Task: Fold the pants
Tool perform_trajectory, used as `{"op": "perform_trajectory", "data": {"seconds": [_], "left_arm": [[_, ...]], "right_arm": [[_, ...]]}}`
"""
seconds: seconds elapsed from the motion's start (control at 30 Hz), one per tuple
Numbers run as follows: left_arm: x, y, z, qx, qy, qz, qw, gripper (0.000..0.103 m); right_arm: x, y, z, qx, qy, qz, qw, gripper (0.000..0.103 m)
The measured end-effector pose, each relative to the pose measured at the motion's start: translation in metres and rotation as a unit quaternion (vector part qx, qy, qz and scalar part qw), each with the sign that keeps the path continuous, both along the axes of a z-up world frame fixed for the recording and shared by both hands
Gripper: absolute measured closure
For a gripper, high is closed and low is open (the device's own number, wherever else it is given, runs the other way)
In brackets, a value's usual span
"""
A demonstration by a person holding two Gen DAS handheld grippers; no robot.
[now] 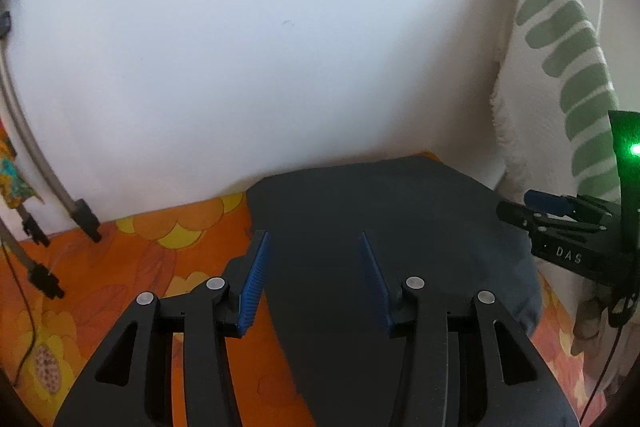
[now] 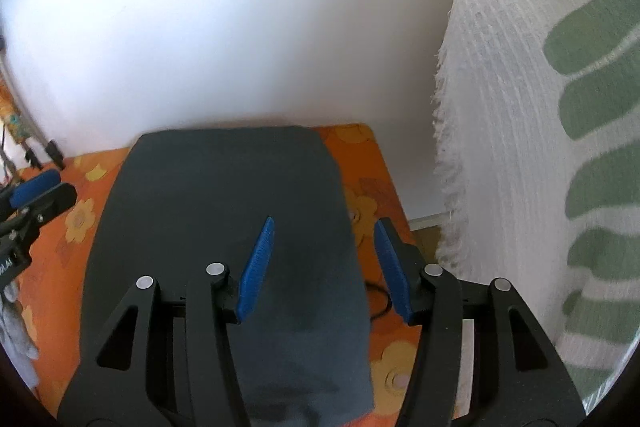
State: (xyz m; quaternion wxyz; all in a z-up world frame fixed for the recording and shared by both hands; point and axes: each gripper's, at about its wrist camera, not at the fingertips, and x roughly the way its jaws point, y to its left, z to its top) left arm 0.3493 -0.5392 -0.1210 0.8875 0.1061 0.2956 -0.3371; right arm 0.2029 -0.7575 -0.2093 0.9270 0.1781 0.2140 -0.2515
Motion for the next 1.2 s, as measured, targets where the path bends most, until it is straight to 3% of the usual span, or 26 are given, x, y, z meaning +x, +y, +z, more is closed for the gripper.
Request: {"op": "perform_trajectory", "data": {"seconds": [0.17,0.37,0.63,0.83,0.93,1.07,1.2], "left_arm": [[-0.017,0.027,0.017,-0.004,-0.006,-0.007,1.0000,0.058],[-0.043,0.036,0.039,-0.020,-0.019,-0.012,0.9996,0.058],[-0.101,0.072,0.077,-0.043,-0.043,-0.032,0.9976,0.050],[-0.142,0.105,0.104,-0.057,-0.066,-0.046,0.9951,0.043],[-0.169,0.129,0.120,-0.068,-0.088,-0.053,0.9923,0.032],[-0.198,0.156,0.129,-0.076,-0.098,-0.066,0.9901,0.024],[-0.227,0.179,0.128,-0.068,-0.101,-0.069,0.9901,0.022]], "right_arm": [[-0.027,0.029,0.005,-0.012,-0.019,0.006,1.000,0.048],[-0.066,0.056,0.032,-0.024,-0.058,0.005,0.998,0.048],[-0.118,0.117,0.067,-0.064,-0.096,0.001,0.993,0.036],[-0.159,0.163,0.090,-0.076,-0.127,-0.004,0.989,0.021],[-0.181,0.192,0.101,-0.093,-0.139,-0.008,0.986,0.013],[-0.205,0.234,0.106,-0.113,-0.152,-0.018,0.982,0.005],[-0.228,0.274,0.102,-0.113,-0.164,-0.021,0.980,0.000]]}}
